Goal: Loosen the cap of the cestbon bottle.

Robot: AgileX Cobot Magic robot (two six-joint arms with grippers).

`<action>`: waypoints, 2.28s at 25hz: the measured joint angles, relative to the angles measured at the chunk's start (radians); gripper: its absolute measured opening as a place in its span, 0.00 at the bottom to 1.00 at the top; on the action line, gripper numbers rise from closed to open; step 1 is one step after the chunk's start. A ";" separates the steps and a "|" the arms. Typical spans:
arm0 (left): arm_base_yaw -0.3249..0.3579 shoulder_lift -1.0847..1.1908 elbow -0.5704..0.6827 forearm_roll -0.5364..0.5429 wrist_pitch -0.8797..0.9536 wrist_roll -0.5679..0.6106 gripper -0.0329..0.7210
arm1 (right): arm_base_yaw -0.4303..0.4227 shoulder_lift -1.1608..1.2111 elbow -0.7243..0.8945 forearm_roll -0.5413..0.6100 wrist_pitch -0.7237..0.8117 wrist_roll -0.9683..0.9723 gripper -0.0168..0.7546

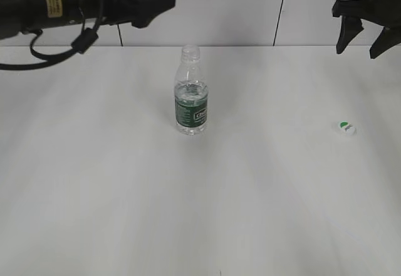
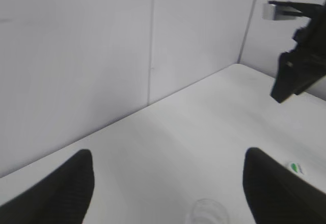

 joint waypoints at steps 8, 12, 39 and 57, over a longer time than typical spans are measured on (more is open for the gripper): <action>0.002 -0.124 -0.037 -0.089 0.813 -0.016 0.76 | 0.000 0.000 0.000 0.003 0.000 0.000 0.69; 0.020 -0.124 -0.076 -0.387 1.076 0.296 0.70 | 0.000 0.000 0.000 0.005 0.000 -0.001 0.69; 0.416 0.061 -0.358 -0.961 1.715 0.870 0.62 | 0.000 -0.237 0.130 -0.025 0.001 -0.059 0.68; 0.437 -0.162 -0.208 -1.014 1.718 0.950 0.62 | 0.000 -0.896 0.790 -0.054 0.002 -0.062 0.68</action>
